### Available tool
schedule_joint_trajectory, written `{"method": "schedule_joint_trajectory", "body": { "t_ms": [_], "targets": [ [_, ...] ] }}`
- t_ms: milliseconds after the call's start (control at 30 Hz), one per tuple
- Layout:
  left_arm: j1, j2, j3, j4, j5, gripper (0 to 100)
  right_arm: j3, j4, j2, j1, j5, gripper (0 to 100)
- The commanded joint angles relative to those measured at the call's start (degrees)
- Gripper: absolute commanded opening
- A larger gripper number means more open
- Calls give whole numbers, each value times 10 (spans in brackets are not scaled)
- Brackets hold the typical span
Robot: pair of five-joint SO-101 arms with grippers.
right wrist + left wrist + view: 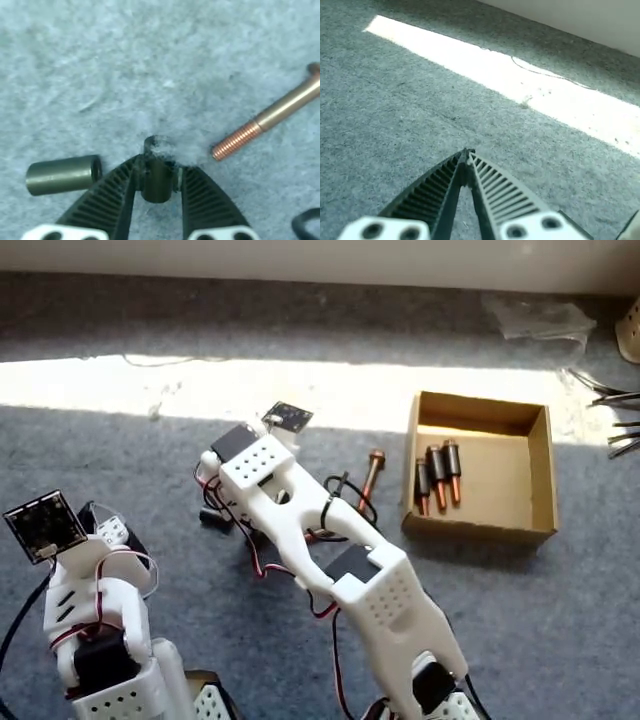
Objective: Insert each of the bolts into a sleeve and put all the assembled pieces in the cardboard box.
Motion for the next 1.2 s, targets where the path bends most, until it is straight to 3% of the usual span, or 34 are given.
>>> {"method": "schedule_joint_trajectory", "body": {
  "t_ms": [0,267,400,467,700,933,1167],
  "targets": [
    [-6,-5,-5,-14,-2,11,-2,2,19,0,-4,103],
    [-6,-5,-5,-14,-2,11,-5,6,62,-4,-2,103],
    [-6,-5,-5,-14,-2,11,-7,7,61,-2,1,4],
    [-6,-5,-5,-14,-2,11,-31,22,62,-2,18,12],
    [-6,-5,-5,-14,-2,11,-174,138,65,-3,193,5],
    [20,-5,-4,-12,-4,11,-224,139,62,7,396,4],
    [30,-5,23,-36,-4,13,-256,140,40,68,559,4]
  ]
}}
